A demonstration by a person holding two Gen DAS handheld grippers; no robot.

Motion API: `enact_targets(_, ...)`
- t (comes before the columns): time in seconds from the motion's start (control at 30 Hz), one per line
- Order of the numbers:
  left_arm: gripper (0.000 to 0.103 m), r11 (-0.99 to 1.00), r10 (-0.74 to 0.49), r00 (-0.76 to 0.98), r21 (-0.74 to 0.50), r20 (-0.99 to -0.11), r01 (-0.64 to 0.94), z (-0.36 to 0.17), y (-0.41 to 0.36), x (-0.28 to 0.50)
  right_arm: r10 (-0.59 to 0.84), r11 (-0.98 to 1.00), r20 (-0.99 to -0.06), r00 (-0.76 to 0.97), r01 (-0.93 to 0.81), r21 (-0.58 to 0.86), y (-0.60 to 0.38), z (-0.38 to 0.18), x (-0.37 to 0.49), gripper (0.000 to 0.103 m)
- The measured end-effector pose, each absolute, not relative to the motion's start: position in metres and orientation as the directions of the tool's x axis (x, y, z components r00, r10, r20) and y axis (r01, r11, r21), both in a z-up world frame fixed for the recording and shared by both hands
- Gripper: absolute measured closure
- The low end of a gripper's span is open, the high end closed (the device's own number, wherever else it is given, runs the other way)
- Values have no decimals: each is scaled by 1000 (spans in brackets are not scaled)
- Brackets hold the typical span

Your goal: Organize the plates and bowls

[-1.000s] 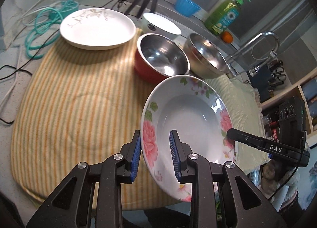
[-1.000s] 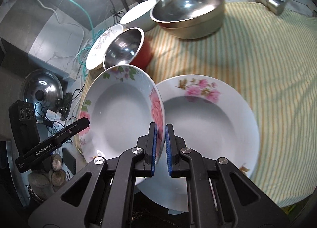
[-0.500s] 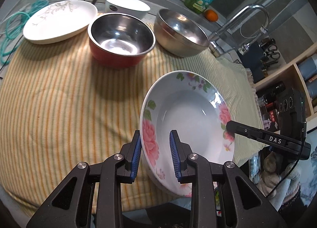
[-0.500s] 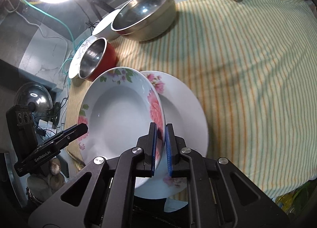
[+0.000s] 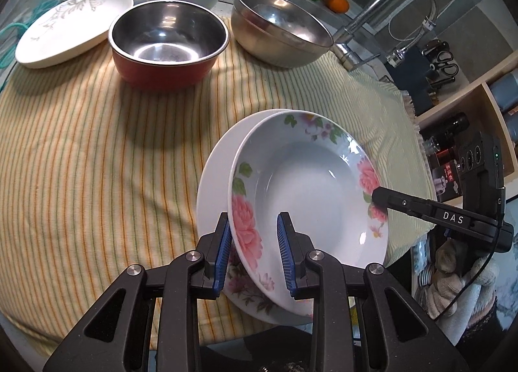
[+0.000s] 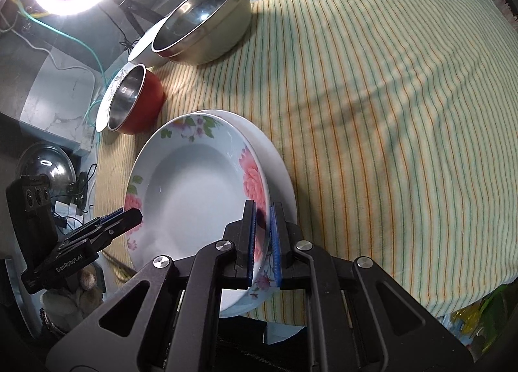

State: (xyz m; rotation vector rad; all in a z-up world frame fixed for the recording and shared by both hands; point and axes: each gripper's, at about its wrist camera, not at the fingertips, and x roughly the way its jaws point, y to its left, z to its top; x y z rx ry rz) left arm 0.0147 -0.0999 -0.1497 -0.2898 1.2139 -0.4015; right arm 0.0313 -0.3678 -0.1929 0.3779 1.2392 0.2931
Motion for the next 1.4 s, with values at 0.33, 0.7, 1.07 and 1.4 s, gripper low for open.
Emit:
enact_targets(0.33, 77, 903, -430, 289, -403, -855, 150, -152, -102, 15, 411, 905, -864, 291, -16, 425, -364, -197, 32, 94)
enact_targets(0.7, 77, 914, -403, 288, -366, -869, 174, -151, -110, 18, 397, 914, -872, 286, -30, 406, -361, -199, 34, 92)
enact_targets(1.07, 76, 924, -375, 288, -331, -881, 192, -151, -115, 20, 352, 935, -890, 290, -70, 347, -354, -195, 34, 88)
enact_targets(1.4, 76, 928, -362, 290, -311, -886, 206, -151, -117, 19, 328, 945, -897, 296, -86, 317, -350, -193, 33, 82)
